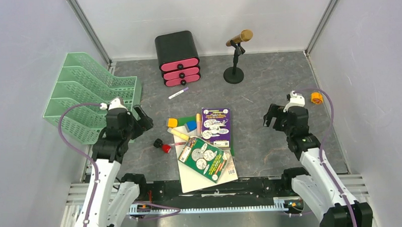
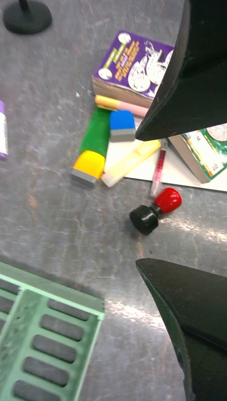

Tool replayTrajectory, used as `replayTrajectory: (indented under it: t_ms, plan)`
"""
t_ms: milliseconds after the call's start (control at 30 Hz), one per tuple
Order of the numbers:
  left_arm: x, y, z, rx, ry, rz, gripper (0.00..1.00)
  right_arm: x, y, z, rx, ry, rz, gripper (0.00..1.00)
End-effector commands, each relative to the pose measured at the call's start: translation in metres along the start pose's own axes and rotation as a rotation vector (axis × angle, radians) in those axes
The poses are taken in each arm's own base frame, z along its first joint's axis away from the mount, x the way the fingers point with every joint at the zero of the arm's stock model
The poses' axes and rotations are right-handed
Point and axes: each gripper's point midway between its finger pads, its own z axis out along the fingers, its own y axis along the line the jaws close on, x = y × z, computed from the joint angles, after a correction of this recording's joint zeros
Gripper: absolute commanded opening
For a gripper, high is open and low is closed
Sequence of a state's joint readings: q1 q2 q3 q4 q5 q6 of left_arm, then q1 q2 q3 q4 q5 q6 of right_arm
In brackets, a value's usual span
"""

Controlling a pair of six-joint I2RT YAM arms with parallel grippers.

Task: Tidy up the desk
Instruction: Pick up the book at the corner of the board.

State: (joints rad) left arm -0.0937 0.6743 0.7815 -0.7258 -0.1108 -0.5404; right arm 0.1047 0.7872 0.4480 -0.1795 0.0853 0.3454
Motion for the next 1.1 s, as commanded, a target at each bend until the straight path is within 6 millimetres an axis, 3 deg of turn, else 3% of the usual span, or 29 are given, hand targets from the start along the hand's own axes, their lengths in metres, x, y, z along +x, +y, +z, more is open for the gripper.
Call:
replayTrajectory:
  t_ms: [0,133,267,533,800,867,933,1067]
  plan:
    - [0.026,0.003,0.001,-0.042,0.146,-0.068,1.0,0.027,0.014,-0.012,-0.099,0.105,-0.002,0.98]
    - [0.042,-0.018,-0.002,0.083,0.241,-0.068,1.0,0.045,0.018,-0.017,-0.153,0.155,-0.039,0.98]
    - [0.049,-0.042,-0.005,0.226,0.291,-0.046,1.0,0.05,0.025,-0.019,-0.202,0.184,-0.064,0.98]
    - [0.071,-0.039,0.019,0.196,0.396,-0.085,1.0,0.061,0.044,-0.01,-0.334,0.27,-0.127,0.98]
    - [0.096,-0.051,0.025,0.228,0.524,-0.23,1.0,0.06,0.062,0.003,-0.401,0.315,-0.066,0.98]
    - [0.099,-0.051,0.024,0.229,0.533,-0.246,1.0,0.051,0.06,0.01,-0.361,0.297,-0.042,0.98]
    - [0.102,-0.051,0.024,0.237,0.534,-0.263,1.0,0.028,0.061,0.021,-0.312,0.248,0.017,0.98]
    - [0.104,-0.054,0.023,0.263,0.534,-0.276,1.0,-0.039,0.091,0.047,-0.359,0.133,0.118,0.98]
